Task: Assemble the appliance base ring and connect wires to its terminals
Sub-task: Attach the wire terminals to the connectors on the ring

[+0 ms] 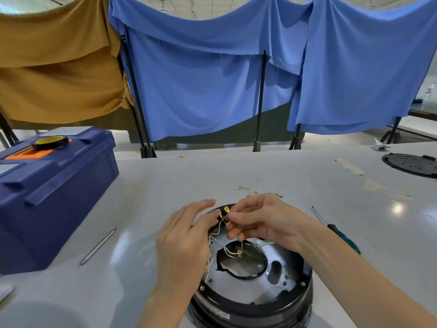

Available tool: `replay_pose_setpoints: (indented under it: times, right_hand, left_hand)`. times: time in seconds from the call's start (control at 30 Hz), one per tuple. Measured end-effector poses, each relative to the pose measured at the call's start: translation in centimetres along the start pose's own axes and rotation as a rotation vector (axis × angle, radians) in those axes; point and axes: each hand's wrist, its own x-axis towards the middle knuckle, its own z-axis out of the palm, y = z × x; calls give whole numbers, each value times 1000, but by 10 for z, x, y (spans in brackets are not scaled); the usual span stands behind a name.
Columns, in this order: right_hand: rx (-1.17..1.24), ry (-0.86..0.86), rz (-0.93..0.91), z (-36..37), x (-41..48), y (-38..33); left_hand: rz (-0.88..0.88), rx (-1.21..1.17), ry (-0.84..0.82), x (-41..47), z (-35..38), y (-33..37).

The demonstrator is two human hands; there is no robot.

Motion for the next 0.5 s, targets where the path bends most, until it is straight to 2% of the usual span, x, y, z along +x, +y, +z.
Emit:
replay_pose_setpoints:
  times: [0.13, 0.2, 0.33, 0.5]
  right_hand:
    - [-168, -29, 37, -2, -3, 1]
    - [-243, -49, 61, 1, -2, 0]
    - [-283, -98, 116, 9, 4, -4]
    - [-346, -90, 186, 16, 15, -5]
  left_hand:
    - [-577, -192, -39, 0, -7, -12]
    - [-760, -211, -81, -4, -9, -18]
    - [-883, -218, -83, -16, -12, -19]
    - [-909, -245, -51, -29, -9, -17]
